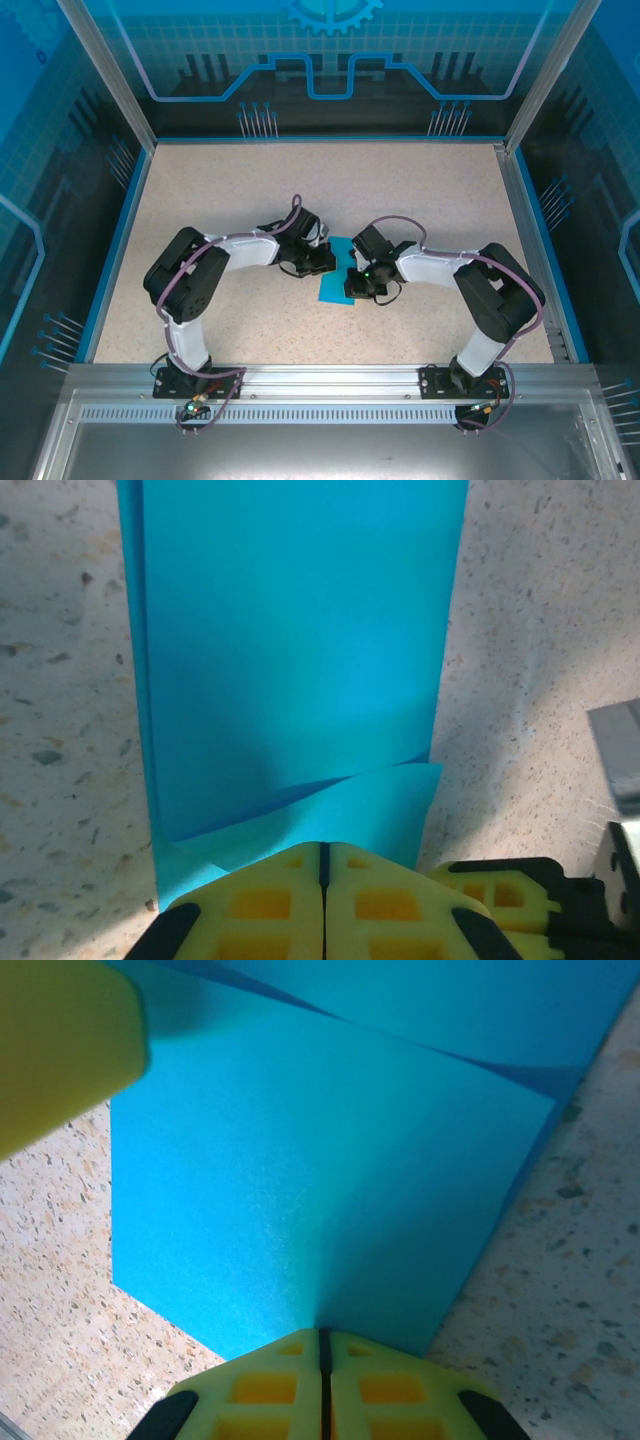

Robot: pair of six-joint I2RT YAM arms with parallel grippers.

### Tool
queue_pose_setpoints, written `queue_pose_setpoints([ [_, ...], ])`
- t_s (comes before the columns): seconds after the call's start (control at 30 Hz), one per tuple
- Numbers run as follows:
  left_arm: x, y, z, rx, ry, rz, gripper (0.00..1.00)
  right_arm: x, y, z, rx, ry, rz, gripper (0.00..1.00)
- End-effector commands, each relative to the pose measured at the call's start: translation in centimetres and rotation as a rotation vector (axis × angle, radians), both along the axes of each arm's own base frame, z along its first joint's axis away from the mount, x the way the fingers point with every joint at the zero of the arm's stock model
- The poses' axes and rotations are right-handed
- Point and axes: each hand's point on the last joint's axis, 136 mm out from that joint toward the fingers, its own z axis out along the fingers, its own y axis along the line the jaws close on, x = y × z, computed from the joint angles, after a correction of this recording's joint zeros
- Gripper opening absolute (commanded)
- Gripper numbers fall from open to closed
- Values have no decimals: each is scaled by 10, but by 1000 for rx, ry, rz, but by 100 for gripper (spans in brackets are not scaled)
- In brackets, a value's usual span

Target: Fold a paper plane with a square sheet of paper (pick it up from the middle)

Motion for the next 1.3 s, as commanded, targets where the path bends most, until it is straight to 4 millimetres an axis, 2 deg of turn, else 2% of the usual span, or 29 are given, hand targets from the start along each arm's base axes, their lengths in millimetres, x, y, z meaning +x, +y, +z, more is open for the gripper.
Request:
queue_pose_setpoints([
  [0.0, -3, -3, -11, -9, 41, 10, 6, -23, -27, -20, -145, 76, 34, 8],
  [0.13, -6, 4, -25, 41, 65, 21, 6, -1, -5, 10, -60, -8, 58, 9],
  [0.23, -8, 9, -31, 66, 76, 24, 6, 12, 7, 20, -24, -43, 66, 9],
  [0.37, -10, 12, -37, 90, 86, 25, 6, 25, 18, 17, -9, -55, 62, 9],
  [0.53, -11, 14, -40, 108, 93, 25, 6, 32, 21, 5, -26, -42, 59, 9],
  [0.73, -12, 20, -47, 151, 113, 44, 6, 19, 13, -10, -53, 11, 66, 9],
  [1.03, -17, 28, -62, 197, 150, 71, 5, -29, -19, -24, -94, 104, 106, 9],
  [1.27, -19, 33, -66, 219, 157, 77, 5, -53, -38, -30, -116, 136, 109, 9],
])
